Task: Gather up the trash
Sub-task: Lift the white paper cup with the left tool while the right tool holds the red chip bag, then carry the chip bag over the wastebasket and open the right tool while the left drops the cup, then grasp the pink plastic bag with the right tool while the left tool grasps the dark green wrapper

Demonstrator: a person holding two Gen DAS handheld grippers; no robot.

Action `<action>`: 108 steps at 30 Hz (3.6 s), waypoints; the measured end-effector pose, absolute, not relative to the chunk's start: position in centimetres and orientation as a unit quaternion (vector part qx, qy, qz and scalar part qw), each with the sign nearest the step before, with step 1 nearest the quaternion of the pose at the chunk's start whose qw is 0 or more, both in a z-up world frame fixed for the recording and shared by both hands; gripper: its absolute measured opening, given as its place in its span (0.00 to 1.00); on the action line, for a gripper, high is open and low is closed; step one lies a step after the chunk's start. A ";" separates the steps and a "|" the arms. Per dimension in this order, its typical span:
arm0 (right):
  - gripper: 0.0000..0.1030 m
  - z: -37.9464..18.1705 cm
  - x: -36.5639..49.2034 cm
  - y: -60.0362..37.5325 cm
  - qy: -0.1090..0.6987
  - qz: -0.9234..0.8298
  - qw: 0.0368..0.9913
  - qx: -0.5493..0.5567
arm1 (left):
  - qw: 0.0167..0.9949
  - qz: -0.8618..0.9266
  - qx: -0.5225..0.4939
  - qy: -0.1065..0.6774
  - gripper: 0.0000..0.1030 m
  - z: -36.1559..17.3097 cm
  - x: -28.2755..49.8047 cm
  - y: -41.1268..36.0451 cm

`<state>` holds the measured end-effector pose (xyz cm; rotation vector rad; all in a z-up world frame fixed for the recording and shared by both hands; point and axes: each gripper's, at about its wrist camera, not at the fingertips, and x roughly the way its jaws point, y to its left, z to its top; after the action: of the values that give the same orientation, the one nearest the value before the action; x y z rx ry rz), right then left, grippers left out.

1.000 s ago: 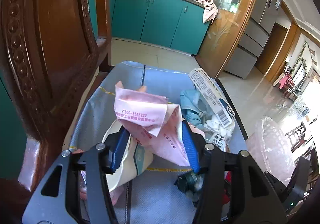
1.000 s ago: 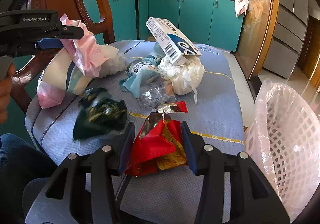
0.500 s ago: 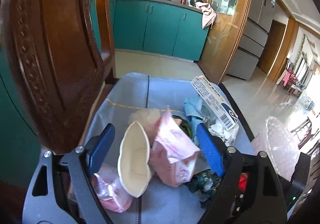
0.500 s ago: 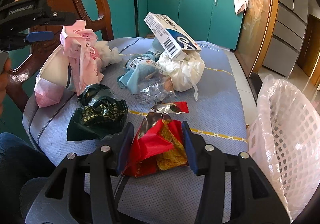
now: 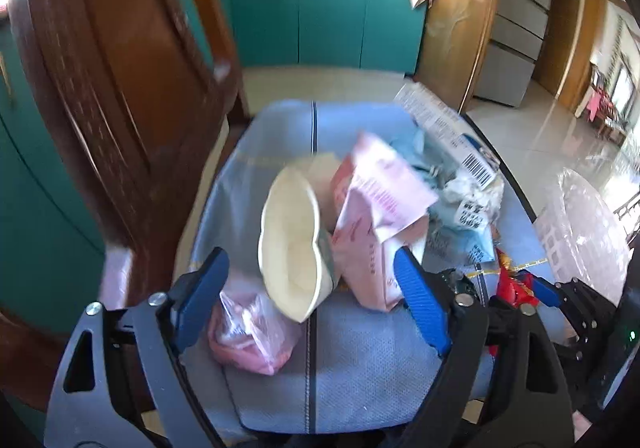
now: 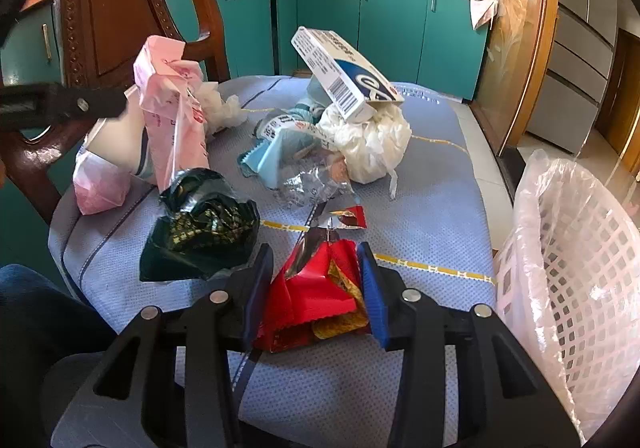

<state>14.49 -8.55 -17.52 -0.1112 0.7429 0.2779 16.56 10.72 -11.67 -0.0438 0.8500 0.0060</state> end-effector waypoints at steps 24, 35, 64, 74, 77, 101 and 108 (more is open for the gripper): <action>0.42 -14.1 12.4 -9.6 0.319 0.122 0.939 -0.050 | 0.938 0.007 -0.071 0.340 0.27 -8.1 12.8 11.5; 0.42 -12.5 11.6 -10.7 0.300 0.112 0.946 -0.040 | 0.954 -0.012 -0.083 0.288 0.27 -5.0 10.6 11.3; 0.42 -5.7 5.4 -26.3 0.207 -0.024 0.978 0.014 | 0.936 -0.218 -0.063 0.270 0.27 -2.5 10.7 -2.2; 0.42 -7.0 2.9 -31.8 0.212 -0.080 0.973 0.039 | 0.889 -0.330 -0.047 0.313 0.31 -5.6 13.7 -12.3; 0.42 -7.3 3.2 -32.1 0.215 -0.081 0.972 0.045 | 0.893 -0.318 -0.039 0.317 0.81 -6.2 14.3 -13.3; 0.82 -11.0 8.5 -13.8 0.268 0.171 0.948 0.010 | 0.954 0.033 0.013 0.299 0.81 -2.8 9.0 8.6; 0.82 -11.6 12.2 -4.2 0.305 0.311 0.900 -0.001 | 0.952 0.043 0.027 0.303 0.76 -2.7 3.5 12.0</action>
<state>12.20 -4.18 -11.59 -0.0022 0.6309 0.6434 3.46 12.04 -2.70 0.0545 0.6161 0.0865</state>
